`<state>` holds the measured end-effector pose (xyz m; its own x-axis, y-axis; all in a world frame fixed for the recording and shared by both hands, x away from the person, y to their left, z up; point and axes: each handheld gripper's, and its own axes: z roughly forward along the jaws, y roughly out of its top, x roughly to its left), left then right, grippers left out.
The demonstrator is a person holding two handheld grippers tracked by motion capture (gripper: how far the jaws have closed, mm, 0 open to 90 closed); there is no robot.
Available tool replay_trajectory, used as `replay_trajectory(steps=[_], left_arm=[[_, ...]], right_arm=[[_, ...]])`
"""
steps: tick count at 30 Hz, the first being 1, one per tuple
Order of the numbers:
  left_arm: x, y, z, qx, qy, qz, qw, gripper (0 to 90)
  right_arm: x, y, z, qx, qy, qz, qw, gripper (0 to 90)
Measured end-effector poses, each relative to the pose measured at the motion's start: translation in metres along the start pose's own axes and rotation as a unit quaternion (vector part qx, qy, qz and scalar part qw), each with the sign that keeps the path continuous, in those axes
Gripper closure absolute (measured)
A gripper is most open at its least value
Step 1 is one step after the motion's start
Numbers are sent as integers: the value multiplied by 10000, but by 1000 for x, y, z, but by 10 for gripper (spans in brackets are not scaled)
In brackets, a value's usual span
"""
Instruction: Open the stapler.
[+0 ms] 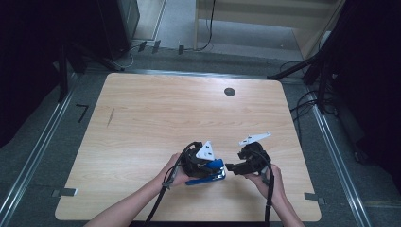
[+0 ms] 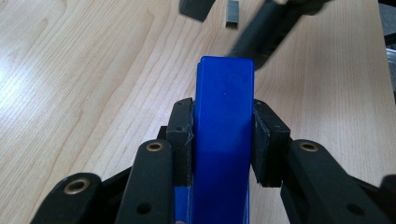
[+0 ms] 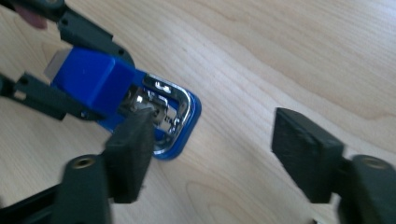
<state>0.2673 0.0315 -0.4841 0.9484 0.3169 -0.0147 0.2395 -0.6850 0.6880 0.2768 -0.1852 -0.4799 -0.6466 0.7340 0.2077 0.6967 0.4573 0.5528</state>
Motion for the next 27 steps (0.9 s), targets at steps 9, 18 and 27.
replay_trajectory(steps=[9, 18, 27], left_arm=[[0, 1, 0, 53, -15, 114, 9999, 662], [0, 1, -1, 22, -42, 134, 9999, 663], [-1, 1, -2, 6, -28, 167, 9999, 664]], right_arm=[[1, 1, 13, -101, 172, 56, 9998, 490], [-1, 1, 16, -160, 238, 106, 9995, 569], [-1, 1, 19, -137, 300, 155, 9993, 604]])
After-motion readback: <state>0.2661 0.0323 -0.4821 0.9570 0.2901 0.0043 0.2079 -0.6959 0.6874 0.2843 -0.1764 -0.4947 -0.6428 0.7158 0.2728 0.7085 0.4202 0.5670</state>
